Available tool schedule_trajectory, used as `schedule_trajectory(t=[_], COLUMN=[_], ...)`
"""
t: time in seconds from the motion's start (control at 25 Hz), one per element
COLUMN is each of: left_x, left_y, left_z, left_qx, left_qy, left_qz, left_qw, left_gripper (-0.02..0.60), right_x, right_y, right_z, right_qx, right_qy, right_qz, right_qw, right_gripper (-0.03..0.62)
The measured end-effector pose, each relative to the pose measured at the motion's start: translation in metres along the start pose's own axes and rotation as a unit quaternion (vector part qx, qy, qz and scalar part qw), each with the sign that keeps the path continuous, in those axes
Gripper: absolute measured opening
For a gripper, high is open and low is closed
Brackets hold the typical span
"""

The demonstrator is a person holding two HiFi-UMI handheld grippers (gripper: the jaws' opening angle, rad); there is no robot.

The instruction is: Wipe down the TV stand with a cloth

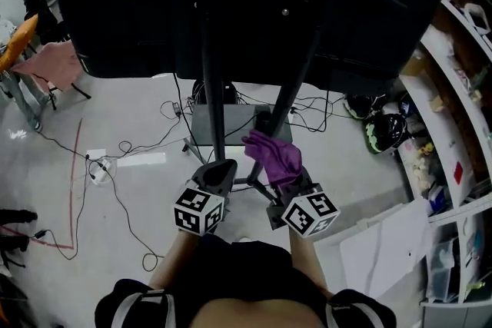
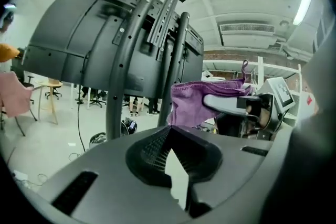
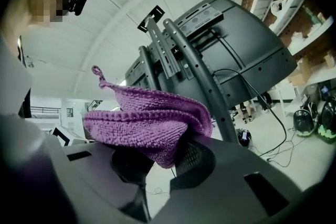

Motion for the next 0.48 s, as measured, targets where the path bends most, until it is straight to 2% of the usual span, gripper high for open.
schedule_trajectory(t=[0.24,0.48], left_x=[-0.008,-0.007], left_y=[-0.011,-0.009], left_z=[0.012,0.005], left_qx=[0.019,0.008], left_qy=[-0.01,-0.013], left_qz=[0.016,0.02], left_qw=[0.9996,0.9997], left_gripper=[0.006,0.006], right_x=[-0.01,-0.01], right_y=[-0.004,-0.017], right_z=[0.008,0.006], right_qx=[-0.003,-0.004], right_qy=[-0.019,-0.026], right_qz=[0.007,0.0], right_qw=[1.0,1.0], right_gripper=[0.064,0.064])
Point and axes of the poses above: the fingertips, and each gripper's own axes: y forward along the fingers, x to its right, z out of its top, the point moved 1 cm from there along -y, backward along the fingers, and after that the axes turned 13 degrees about -y, right-handed, at the moved point
